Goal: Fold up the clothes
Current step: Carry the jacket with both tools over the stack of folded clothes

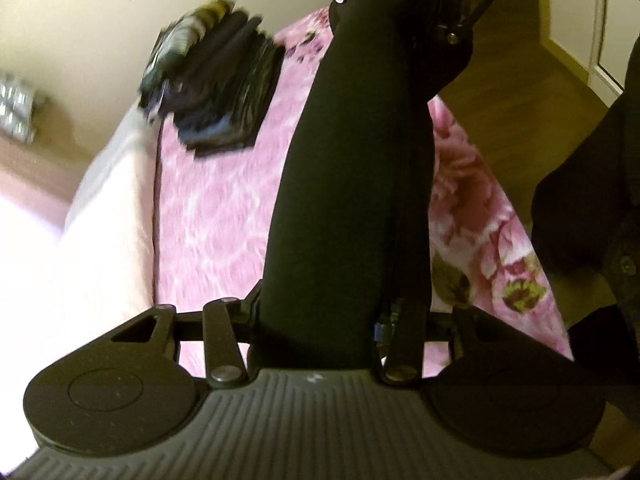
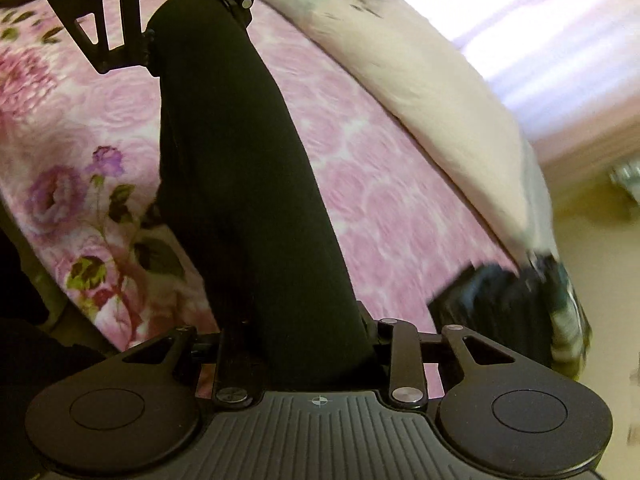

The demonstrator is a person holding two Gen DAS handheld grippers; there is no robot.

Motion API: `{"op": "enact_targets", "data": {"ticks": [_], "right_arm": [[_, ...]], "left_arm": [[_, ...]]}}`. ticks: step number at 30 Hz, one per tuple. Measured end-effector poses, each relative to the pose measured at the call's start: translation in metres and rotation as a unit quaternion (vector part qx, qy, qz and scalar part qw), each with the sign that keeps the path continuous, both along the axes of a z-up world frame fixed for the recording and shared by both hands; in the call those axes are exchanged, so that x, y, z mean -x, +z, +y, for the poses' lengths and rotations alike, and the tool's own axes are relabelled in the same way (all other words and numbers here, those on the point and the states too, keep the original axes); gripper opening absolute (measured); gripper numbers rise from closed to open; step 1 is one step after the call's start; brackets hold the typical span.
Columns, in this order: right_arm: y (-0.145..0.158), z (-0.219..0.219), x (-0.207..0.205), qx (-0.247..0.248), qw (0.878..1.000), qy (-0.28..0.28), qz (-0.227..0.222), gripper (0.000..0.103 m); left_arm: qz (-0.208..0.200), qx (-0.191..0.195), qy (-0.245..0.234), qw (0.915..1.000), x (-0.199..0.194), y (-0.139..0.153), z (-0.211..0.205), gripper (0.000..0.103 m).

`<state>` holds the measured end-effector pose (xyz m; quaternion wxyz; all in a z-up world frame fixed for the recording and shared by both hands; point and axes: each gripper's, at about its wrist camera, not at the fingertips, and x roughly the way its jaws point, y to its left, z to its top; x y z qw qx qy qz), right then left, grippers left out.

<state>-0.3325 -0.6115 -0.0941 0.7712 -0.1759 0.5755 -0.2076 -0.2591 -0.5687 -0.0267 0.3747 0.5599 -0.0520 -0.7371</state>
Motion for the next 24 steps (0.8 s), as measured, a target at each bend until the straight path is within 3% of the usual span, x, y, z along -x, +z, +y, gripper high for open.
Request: {"op": "enact_targets", "data": {"ticks": [7, 13, 19, 24], "right_arm": [[0.023, -0.02, 0.055, 0.011, 0.999, -0.039, -0.016, 0.032], [0.048, -0.077, 0.122, 0.015, 0.999, -0.025, -0.033, 0.032], [0.105, -0.148, 0.181, 0.058, 0.997, -0.001, -0.058, 0.032], [0.171, -0.199, 0.213, 0.133, 0.987, -0.012, -0.088, 0.032]], "left_arm": [[-0.01, 0.017, -0.029, 0.9994, 0.056, 0.012, -0.039, 0.042], [-0.018, 0.036, -0.029, 0.9988, 0.111, 0.036, -0.103, 0.042], [-0.03, 0.099, -0.023, 0.9944, 0.152, 0.091, -0.183, 0.042], [-0.037, 0.171, -0.039, 0.9837, 0.168, 0.15, -0.243, 0.042]]}}
